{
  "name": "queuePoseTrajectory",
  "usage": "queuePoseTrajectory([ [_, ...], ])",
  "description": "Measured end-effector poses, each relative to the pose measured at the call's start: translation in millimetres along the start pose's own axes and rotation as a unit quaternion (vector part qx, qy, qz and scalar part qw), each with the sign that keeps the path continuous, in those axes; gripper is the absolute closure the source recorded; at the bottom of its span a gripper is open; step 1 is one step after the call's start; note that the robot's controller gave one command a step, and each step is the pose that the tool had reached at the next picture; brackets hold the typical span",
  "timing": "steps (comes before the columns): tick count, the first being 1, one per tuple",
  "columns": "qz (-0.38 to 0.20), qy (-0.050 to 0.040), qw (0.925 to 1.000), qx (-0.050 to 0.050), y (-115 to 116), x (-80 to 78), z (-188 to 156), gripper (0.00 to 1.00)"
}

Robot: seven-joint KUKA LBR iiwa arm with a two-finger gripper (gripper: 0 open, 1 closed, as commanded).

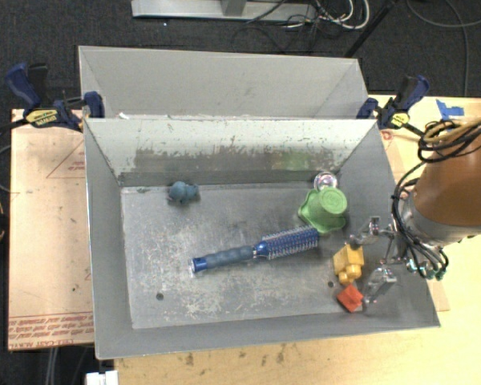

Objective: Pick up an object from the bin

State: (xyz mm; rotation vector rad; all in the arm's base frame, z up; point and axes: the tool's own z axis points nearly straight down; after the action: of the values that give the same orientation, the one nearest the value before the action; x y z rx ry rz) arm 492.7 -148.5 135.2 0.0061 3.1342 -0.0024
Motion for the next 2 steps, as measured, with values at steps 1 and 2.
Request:
queuePoseTrajectory([
  [1,0.019,0.0006,0.9998,0.0,5.5,0.1,12.5,0.0],
  [2,0.083,0.0021,0.9965,0.0,57.7,-20.2,61.2,0.0],
])
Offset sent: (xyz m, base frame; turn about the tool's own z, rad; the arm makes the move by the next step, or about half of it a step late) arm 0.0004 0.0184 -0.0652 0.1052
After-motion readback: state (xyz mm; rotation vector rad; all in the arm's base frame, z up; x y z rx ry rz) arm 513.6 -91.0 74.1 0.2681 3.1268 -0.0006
